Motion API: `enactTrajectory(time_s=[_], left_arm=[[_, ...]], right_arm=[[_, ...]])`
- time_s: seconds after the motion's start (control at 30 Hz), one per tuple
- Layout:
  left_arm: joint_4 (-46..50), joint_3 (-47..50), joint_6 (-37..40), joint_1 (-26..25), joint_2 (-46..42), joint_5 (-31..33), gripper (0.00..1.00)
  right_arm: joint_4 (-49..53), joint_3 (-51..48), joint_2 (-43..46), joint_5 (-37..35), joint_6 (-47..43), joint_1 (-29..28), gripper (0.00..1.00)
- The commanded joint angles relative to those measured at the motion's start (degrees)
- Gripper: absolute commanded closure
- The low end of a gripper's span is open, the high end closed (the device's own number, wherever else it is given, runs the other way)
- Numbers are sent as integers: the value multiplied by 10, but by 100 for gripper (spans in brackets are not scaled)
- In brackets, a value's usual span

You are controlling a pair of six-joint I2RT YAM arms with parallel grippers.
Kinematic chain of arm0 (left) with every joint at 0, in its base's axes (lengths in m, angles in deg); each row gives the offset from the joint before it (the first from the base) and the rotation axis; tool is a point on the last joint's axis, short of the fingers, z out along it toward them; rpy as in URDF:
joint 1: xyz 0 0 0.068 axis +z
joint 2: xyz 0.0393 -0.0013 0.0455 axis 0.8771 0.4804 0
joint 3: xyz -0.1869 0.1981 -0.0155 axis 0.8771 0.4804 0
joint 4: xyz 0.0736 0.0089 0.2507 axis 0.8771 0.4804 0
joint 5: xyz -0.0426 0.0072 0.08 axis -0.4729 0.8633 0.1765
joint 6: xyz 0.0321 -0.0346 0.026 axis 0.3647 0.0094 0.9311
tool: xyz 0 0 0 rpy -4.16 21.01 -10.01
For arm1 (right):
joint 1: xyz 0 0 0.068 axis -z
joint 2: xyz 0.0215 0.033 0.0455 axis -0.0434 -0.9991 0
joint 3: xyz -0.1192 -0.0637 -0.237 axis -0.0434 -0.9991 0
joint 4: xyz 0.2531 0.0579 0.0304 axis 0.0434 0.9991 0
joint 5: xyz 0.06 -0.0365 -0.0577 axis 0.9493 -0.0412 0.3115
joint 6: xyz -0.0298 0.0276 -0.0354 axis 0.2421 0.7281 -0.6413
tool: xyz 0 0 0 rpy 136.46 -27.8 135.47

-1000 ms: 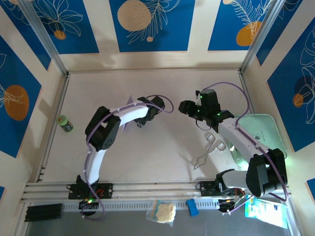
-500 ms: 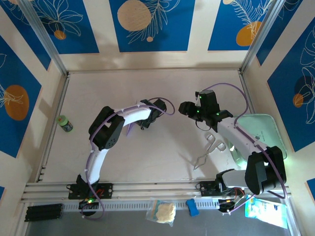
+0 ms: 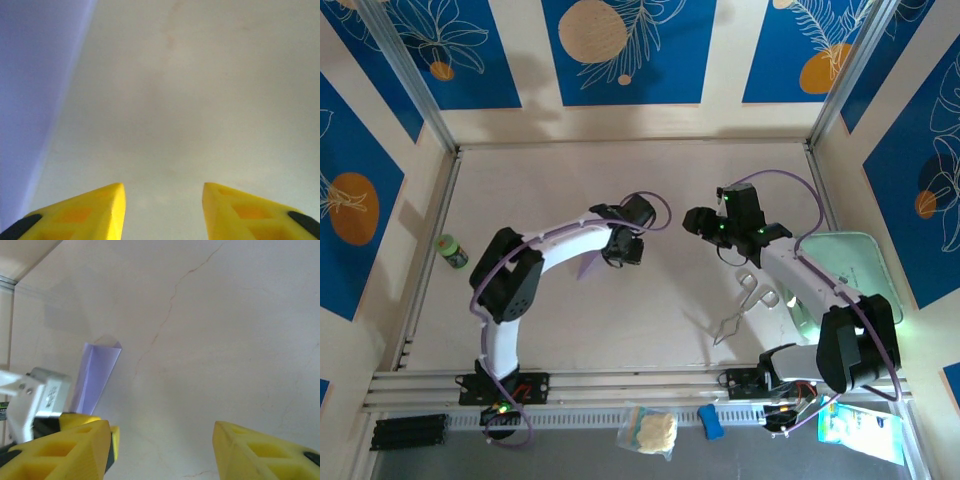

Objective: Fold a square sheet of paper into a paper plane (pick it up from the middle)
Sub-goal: Turn over the paper at the center of the table, then move the paper to the center of the table.

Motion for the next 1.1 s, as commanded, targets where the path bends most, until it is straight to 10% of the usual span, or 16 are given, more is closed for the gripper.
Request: enactTrajectory(time_s=[0.0, 0.5, 1.07], left_arm=[[-74, 51, -53, 2, -50, -126, 53], [-232, 205, -85, 163, -98, -184, 64], [-263, 221, -74, 168, -25, -229, 66]], right_arm=[[12, -3, -11, 18, 16, -1, 43], [16, 43, -98, 25, 85, -75, 44], [26, 70, -144, 16, 130, -118, 46]])
